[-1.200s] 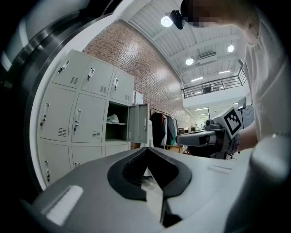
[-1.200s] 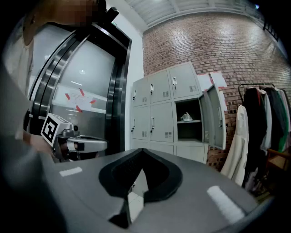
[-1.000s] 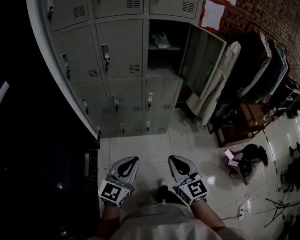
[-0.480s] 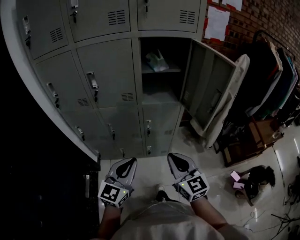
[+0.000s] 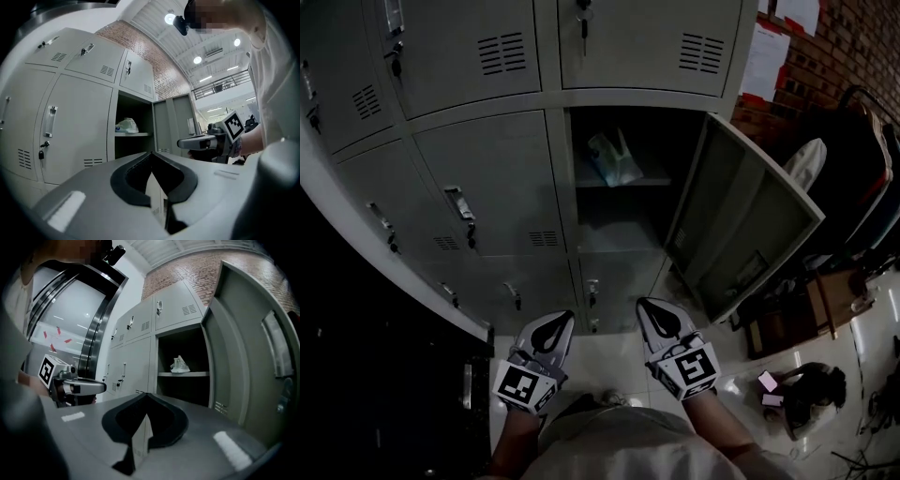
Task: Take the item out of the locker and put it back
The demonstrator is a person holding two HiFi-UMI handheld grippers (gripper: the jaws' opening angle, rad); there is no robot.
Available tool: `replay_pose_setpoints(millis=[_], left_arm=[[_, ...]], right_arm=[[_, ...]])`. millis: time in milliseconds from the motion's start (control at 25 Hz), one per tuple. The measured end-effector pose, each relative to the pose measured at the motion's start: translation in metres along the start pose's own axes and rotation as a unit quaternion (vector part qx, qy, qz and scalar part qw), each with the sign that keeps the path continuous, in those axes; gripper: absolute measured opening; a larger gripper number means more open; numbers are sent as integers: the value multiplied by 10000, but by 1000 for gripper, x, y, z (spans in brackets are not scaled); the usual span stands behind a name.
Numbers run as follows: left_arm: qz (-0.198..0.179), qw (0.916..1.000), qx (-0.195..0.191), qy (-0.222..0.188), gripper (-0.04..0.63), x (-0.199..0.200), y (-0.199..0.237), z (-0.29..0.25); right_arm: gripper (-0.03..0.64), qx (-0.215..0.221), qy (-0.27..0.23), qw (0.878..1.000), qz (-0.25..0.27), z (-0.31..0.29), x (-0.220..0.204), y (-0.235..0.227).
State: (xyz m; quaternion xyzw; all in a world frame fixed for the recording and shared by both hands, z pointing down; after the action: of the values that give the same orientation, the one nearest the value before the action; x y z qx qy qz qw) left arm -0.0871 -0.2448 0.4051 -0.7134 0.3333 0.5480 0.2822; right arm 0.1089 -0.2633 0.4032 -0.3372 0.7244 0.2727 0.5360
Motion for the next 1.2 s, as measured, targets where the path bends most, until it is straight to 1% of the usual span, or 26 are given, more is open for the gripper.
replay_pose_setpoints(millis=[120,240,320,400,520,560,640,760,880,920,1040,1080,1120,1200], left_arm=[[7,9999,-107,102,0,1,19,-17],[-9,9997,-200,103,0,8,38,-29],[-54,9996,-256,55,0,14,50,-38],[-92,9994,-335,25,0,18,60,-46],[-82,9989,-458,39,0,19,71,-54],[-87,9987,-495,36,0,19,73,-57],[-120,9983,-562,52,0,19,77,-62],[-142,9980,-612,85,0,20,82,-67],[-110,9981,-595,76,0,20,89,-68],[-95,9982,-583,86,0,19,92,-68],[-40,9984,-538,149,0,16,98,-67],[-18,9985,-525,166,0,14,99,-67],[-1,9985,-514,175,0,13,100,-66],[13,9986,-498,177,0,12,101,-65]], right_arm=[[0,-150,19,9999,43,-25,12,-15],[10,-205,-64,9996,156,-52,40,-31],[145,-223,-183,9993,254,-74,65,-46],[277,-349,-343,9984,280,-98,94,-63],[386,-576,-531,9967,213,-130,131,-92],[410,-606,-525,9967,150,-141,141,-101],[430,-614,-426,9972,29,-162,154,-117],[431,-619,-173,9979,-49,-187,163,-133],[426,-753,40,9971,43,-202,167,-141],[414,-802,105,9967,74,-205,167,-142],[315,-989,293,9943,260,-209,164,-140],[266,-1086,330,9929,364,-210,163,-139],[205,-1186,350,9912,472,-209,162,-139],[44,-1319,374,9886,627,-208,160,-137]])
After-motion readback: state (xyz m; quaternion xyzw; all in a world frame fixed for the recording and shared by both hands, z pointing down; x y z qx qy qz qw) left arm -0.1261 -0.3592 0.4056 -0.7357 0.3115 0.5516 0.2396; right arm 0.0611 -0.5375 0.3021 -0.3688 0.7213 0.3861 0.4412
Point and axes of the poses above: the fingertips, and each gripper's own axes: z backward along the fingers, y to its left, x out of its top, the point moved 6 cm from there along z, backward along the fingers, and after that the axes turned 15 degrees about y, right-handed, at the moved point
